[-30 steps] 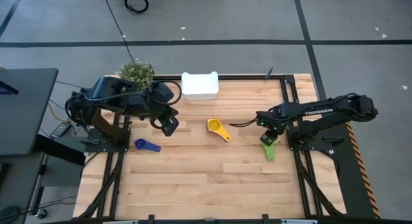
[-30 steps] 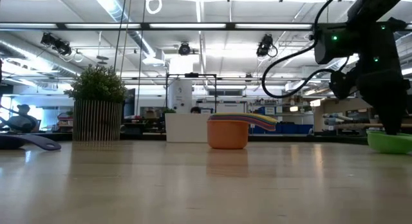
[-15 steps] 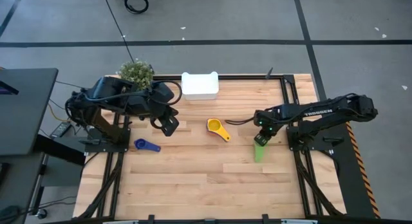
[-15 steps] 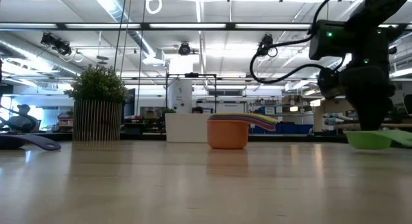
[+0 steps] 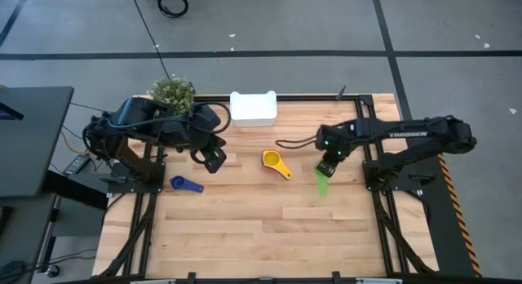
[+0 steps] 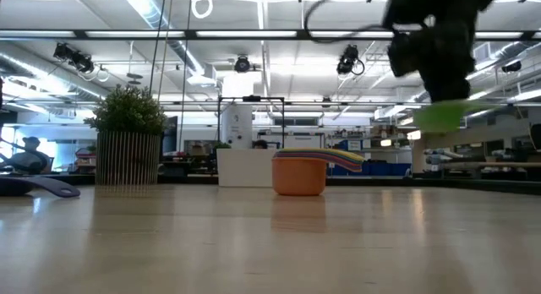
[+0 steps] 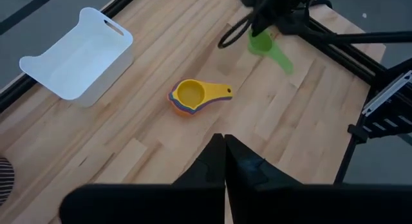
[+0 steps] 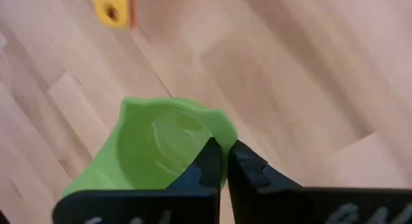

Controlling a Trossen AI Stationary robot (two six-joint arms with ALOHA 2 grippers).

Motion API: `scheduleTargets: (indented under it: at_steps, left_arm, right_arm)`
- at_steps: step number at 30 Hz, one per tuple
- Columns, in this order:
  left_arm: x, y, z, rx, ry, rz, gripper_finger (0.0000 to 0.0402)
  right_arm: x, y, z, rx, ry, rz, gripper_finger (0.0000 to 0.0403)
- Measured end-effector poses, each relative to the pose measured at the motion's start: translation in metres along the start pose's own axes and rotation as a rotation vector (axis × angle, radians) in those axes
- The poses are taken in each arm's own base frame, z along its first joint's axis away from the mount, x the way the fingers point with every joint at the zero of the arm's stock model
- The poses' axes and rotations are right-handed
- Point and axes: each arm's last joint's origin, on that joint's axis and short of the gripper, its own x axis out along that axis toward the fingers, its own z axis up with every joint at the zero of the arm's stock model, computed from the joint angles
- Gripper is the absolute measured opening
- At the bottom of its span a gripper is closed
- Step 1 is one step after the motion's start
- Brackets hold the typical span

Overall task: Nest measuring cups in basket
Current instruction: Stack the green measuring cup on top of the yellow measuring cup

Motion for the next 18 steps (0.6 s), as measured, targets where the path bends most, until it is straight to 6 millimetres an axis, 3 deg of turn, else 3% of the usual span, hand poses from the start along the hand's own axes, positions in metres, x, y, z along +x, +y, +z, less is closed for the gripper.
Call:
scheduleTargets:
  at_steps: [3, 6, 14, 18]
  left_arm:
    - [0.000, 0.000, 0.000, 0.005, 0.000, 0.001, 0.0002]
    - [0.000, 0.000, 0.000, 0.005, 0.000, 0.000, 0.0002]
    - [0.000, 0.000, 0.000, 0.006, 0.000, 0.000, 0.0002]
    - [0.000, 0.000, 0.000, 0.006, 0.006, -0.007, 0.0002]
  right_arm:
    - [-0.020, 0.013, 0.022, -0.089, -0.006, -0.053, 0.0012]
    - [-0.029, 0.024, 0.049, -0.170, 0.003, -0.079, 0.0012]
    - [-0.041, 0.052, 0.126, -0.410, -0.059, -0.051, 0.0012]
    - [-0.036, 0.061, 0.155, -0.506, -0.025, -0.043, 0.0012]
